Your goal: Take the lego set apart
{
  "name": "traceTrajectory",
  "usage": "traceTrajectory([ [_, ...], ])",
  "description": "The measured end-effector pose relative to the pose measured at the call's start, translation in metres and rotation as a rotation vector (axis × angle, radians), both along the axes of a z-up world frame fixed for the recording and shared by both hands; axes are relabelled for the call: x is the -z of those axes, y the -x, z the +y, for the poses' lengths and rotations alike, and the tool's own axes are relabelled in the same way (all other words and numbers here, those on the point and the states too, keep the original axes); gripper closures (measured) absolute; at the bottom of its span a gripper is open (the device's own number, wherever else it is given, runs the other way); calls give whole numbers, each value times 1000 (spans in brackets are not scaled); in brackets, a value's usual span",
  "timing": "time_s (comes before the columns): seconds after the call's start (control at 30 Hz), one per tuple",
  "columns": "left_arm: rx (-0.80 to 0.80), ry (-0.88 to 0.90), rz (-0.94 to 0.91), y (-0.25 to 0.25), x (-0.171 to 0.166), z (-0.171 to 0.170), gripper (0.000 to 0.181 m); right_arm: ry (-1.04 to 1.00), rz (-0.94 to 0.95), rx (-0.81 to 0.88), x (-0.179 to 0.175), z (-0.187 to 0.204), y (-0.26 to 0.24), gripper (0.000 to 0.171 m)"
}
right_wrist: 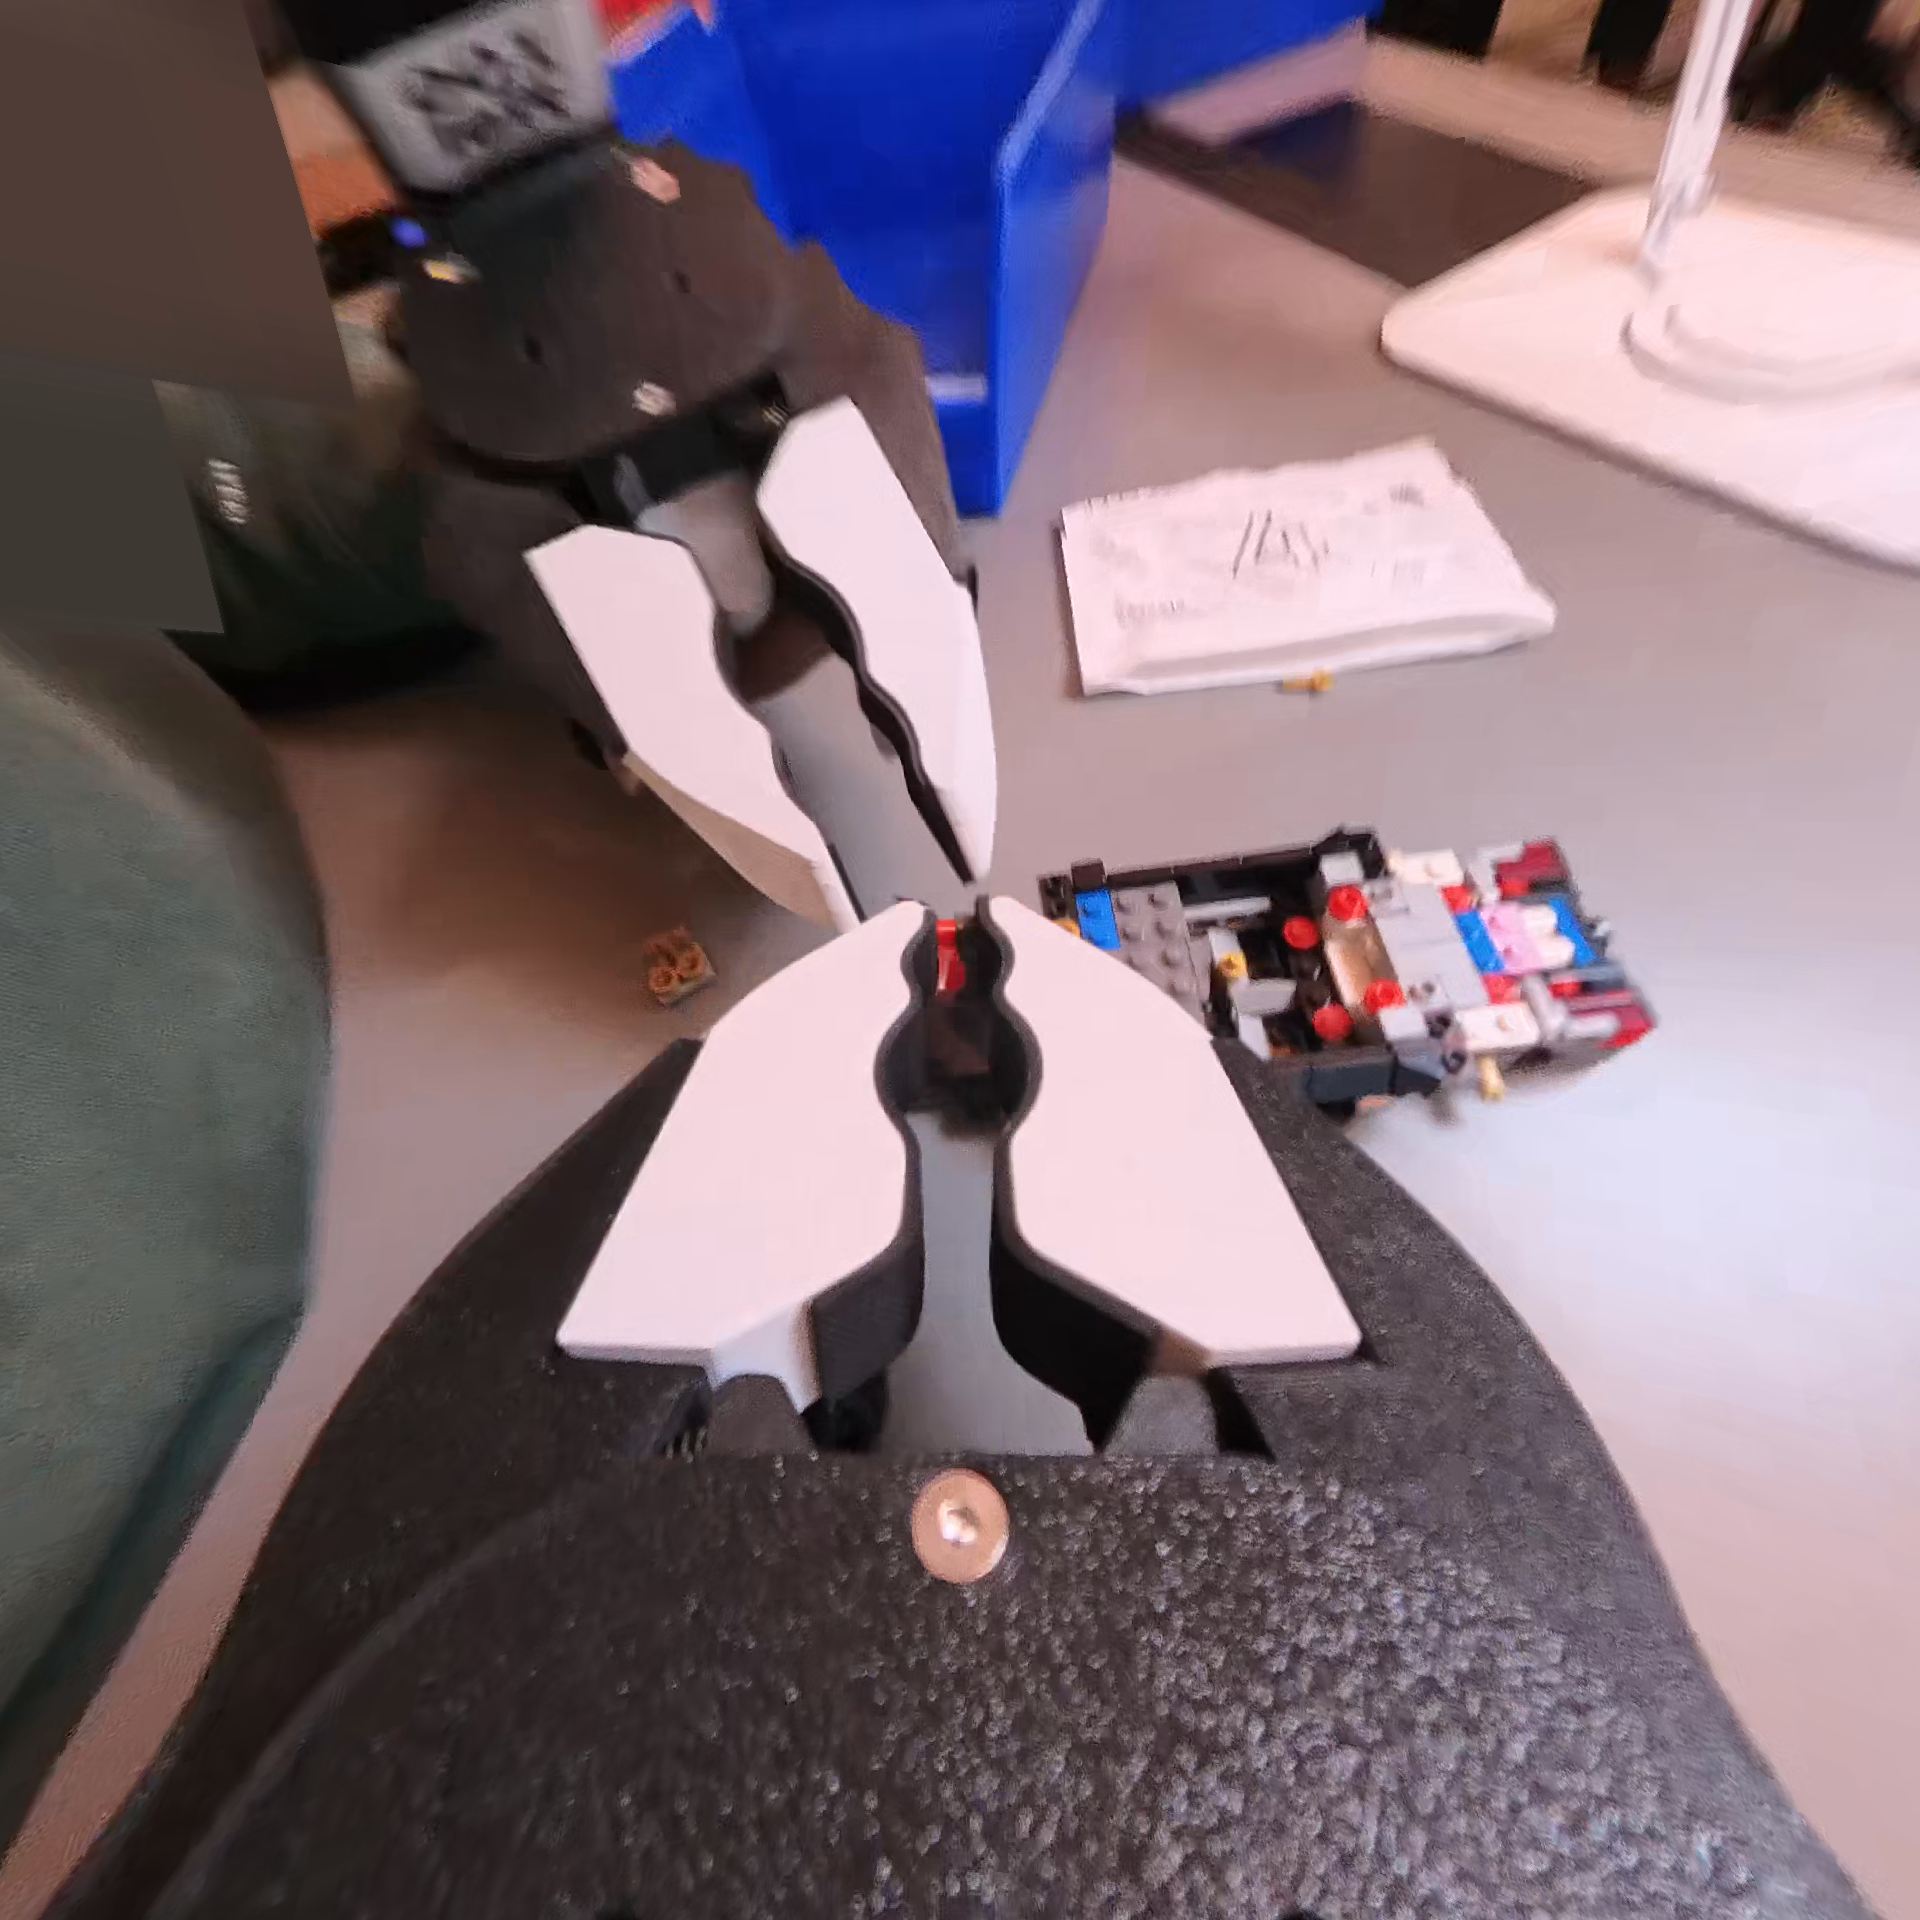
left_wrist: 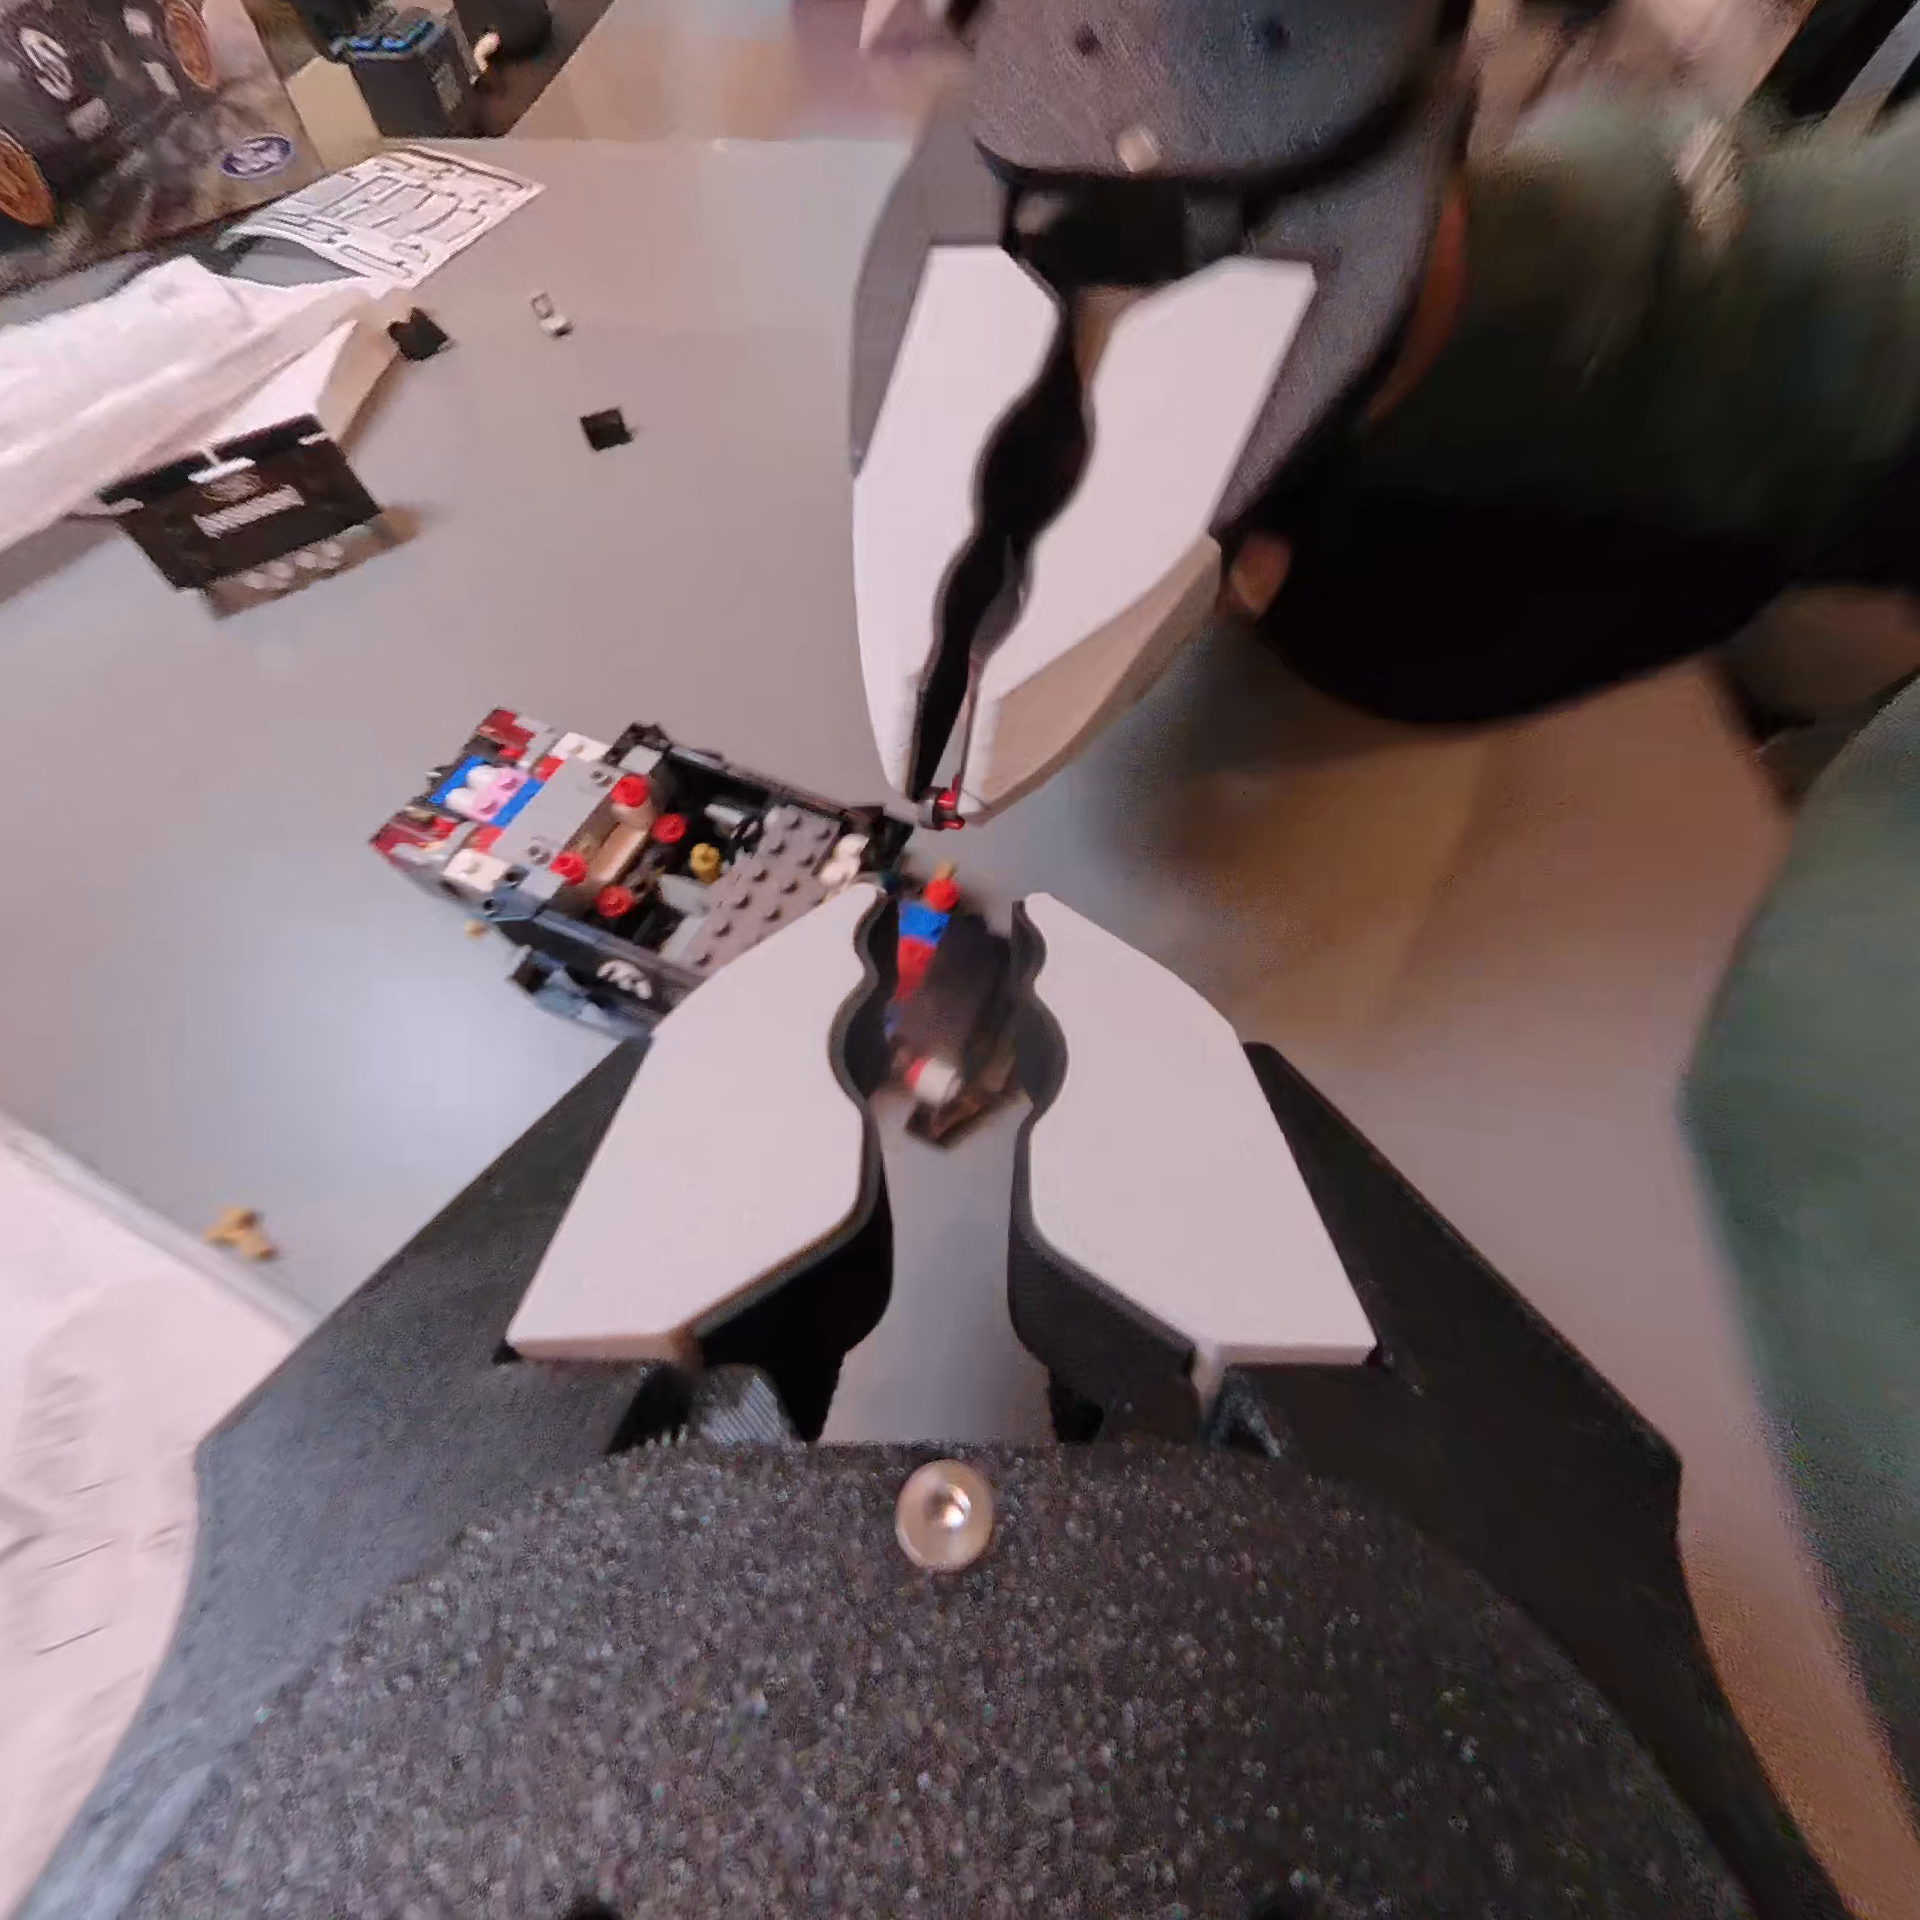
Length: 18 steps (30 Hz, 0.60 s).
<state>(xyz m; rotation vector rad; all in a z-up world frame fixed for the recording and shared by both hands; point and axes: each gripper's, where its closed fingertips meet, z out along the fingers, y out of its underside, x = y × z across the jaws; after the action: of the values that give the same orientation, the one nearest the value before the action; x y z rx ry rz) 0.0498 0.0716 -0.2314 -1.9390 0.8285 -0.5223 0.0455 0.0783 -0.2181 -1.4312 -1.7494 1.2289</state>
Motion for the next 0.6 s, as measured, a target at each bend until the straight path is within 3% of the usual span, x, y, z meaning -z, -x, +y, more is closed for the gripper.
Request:
traceTrajectory([
  [0.13, 3, 147, -386, -1, -30, 0, 163, -319, 191, -24, -21, -5, -4, 165],
  [0.27, 28, 299, -625, -2, -41, 0, 166, -520, 278, -22, -31, -9, -7, 165],
  [0.4, 91, 413, -752, -13, -45, -5, 165, -699, 303, -36, -32, -14, -7, 165],
  [0.6, 129, 458, -766, -19, -45, -7, 171, -801, 321, -50, -32, -18, -8, 165],
])
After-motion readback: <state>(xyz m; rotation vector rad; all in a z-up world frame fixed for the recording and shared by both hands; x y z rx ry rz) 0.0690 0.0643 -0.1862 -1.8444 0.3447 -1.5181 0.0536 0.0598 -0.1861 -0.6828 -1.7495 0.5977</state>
